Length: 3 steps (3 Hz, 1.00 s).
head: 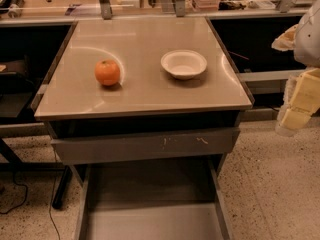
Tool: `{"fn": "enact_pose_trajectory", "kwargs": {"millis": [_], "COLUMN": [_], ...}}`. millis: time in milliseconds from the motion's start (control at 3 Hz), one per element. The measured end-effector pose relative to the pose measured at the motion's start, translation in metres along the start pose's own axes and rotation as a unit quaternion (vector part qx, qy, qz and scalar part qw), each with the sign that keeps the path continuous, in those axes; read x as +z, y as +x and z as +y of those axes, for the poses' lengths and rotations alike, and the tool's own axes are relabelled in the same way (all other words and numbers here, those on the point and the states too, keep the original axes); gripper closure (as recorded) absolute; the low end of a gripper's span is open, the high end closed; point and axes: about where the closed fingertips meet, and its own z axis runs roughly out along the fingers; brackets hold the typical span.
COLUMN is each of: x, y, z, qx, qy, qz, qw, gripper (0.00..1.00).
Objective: Place orange into middle drawer
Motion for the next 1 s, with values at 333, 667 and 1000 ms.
{"fn": "enact_pose_trajectory", "kwargs": {"millis": [333, 667, 1000], "x": [0.000, 0.015, 0.023], "y": [-0.005, -0.028, -0.053], "z": [-0.003, -0.013, -0.011], "qx": [-0.001, -0.015, -0.067], "qy": [0.003, -0.009, -0.036], "qz": [-0.005, -0.032, -0.039], "qw": [1.0000, 0.9993, 0.9963], "gripper": [0.00, 0.00, 0.00]}}
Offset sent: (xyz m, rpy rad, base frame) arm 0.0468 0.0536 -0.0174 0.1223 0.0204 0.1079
